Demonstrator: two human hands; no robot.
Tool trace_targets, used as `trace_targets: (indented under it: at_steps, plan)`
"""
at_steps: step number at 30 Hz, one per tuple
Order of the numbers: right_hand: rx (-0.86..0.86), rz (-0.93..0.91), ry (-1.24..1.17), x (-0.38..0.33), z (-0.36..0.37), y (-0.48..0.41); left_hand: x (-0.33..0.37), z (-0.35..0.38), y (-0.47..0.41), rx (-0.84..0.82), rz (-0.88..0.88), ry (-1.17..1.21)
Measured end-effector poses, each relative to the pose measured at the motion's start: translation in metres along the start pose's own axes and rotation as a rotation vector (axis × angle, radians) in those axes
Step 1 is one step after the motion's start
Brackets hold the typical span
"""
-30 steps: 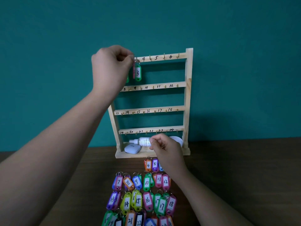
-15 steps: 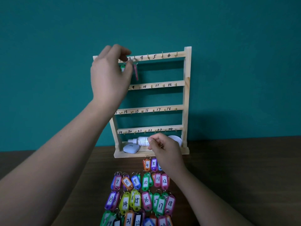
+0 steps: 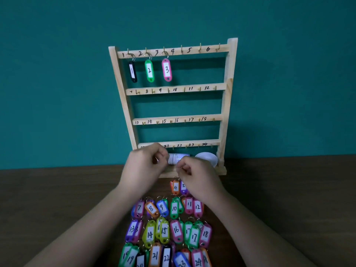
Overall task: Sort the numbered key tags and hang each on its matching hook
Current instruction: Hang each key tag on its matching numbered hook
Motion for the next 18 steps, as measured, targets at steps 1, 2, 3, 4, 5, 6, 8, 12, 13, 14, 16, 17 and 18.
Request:
trace_targets:
  at_steps: [1, 2, 3, 4, 5, 6, 8, 12, 13, 14, 16, 17, 18]
  plan:
    - [-0.004, -0.009, 0.028, 0.001, 0.0, 0.0, -0.007, 0.008, 0.006, -0.038, -0.02, -0.012]
    - [-0.008, -0.019, 0.053, 0.002, 0.0, 0.0, -0.013, 0.015, 0.011, -0.077, -0.036, -0.029]
    - [-0.013, -0.028, 0.074, 0.003, 0.001, 0.001, -0.019, 0.023, 0.016, -0.121, -0.052, -0.047]
    - [-0.018, -0.033, 0.089, 0.004, 0.002, 0.001, -0.025, 0.03, 0.02, -0.172, -0.069, -0.059]
    - [-0.026, -0.035, 0.1, 0.006, 0.003, 0.001, -0.03, 0.037, 0.025, -0.224, -0.087, -0.065]
    - [-0.032, -0.038, 0.108, 0.007, 0.004, 0.001, -0.034, 0.042, 0.029, -0.27, -0.103, -0.069]
    - [-0.043, -0.046, 0.123, 0.009, 0.007, 0.001, -0.042, 0.049, 0.036, -0.323, -0.133, -0.077]
    - [-0.079, -0.056, 0.159, 0.009, 0.016, 0.005, -0.055, 0.049, 0.045, -0.337, -0.204, -0.083]
    - [-0.082, -0.053, 0.173, 0.009, 0.017, 0.005, -0.057, 0.048, 0.045, -0.335, -0.209, -0.088]
    - [-0.084, -0.049, 0.188, 0.008, 0.018, 0.006, -0.058, 0.048, 0.045, -0.335, -0.214, -0.091]
    - [-0.078, -0.046, 0.222, 0.008, 0.018, 0.005, -0.059, 0.049, 0.046, -0.346, -0.233, -0.079]
    - [-0.074, -0.051, 0.252, 0.008, 0.019, 0.005, -0.06, 0.05, 0.047, -0.354, -0.246, -0.067]
    - [-0.073, -0.06, 0.29, 0.007, 0.02, 0.005, -0.06, 0.052, 0.048, -0.36, -0.255, -0.058]
Point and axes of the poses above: each hand's wrist, its own y-axis away from the middle knuckle, its own z-axis out of the palm, x = y × z, the point moved 8 cm from there along -y, towards the middle knuckle, and after that the axes turned 15 degrees about x, right-handed, at the moved point
